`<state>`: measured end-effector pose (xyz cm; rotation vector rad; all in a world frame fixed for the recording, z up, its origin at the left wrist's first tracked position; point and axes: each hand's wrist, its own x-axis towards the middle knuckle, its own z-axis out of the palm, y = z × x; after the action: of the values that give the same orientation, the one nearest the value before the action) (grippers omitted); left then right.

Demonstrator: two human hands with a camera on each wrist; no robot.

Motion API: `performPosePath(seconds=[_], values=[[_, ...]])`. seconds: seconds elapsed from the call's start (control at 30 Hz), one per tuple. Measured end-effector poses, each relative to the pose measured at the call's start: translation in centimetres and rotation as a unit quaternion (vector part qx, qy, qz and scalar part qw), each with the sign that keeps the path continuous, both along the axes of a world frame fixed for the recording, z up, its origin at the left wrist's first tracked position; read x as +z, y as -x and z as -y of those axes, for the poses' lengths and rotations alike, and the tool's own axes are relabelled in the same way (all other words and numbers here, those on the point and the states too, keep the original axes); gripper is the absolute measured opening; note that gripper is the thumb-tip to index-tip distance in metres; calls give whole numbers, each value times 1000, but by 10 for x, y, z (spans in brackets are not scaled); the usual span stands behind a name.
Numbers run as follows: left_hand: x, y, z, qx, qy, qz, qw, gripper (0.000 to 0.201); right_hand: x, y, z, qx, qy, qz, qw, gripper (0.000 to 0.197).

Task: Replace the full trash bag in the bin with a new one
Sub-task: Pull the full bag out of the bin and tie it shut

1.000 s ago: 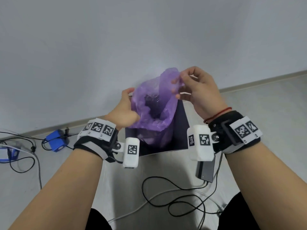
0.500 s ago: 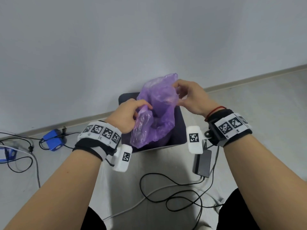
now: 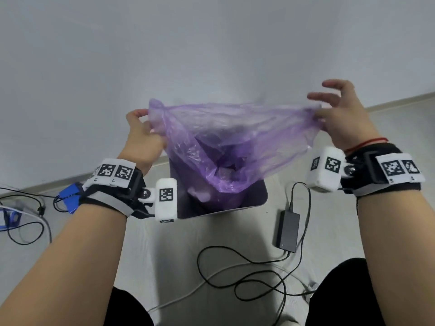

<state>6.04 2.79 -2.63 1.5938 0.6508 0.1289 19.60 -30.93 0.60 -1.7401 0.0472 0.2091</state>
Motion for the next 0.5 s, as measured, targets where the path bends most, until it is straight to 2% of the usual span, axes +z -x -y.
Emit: performPosePath(seconds=[0.03, 0.1, 0.2, 0.23, 0.33, 0.37, 0.4, 0.43, 0.47, 0.5], values=[[-6, 2, -3, -53, -37, -52, 997, 75, -14, -2, 9, 2, 55, -19, 998, 59], [-17, 5, -11, -166, -123, -129, 970, 101, -36, -4, 23, 46, 142, -61, 987, 65], [-24, 7, -8, -296, -217, -133, 921, 130, -53, -3, 36, 173, 247, -137, 944, 75], [-25, 6, 0, -303, -239, -129, 914, 133, -56, 0, 39, 214, 305, -161, 914, 77], [-36, -1, 27, -306, -308, -124, 892, 124, -68, 10, 46, 320, 490, -196, 787, 69], [-40, -3, 32, -301, -301, -116, 897, 122, -71, 12, 47, 358, 506, -210, 756, 64], [-43, -4, 36, -290, -283, -104, 908, 123, -73, 15, 45, 393, 500, -211, 742, 57], [-44, -5, 40, -275, -254, -94, 922, 128, -73, 17, 40, 424, 473, -204, 745, 48], [-42, -7, 44, -259, -229, -77, 935, 133, -68, 20, 31, 438, 438, -184, 763, 36], [-38, -10, 49, -242, -220, -57, 943, 132, -60, 24, 18, 422, 382, -168, 805, 20]])
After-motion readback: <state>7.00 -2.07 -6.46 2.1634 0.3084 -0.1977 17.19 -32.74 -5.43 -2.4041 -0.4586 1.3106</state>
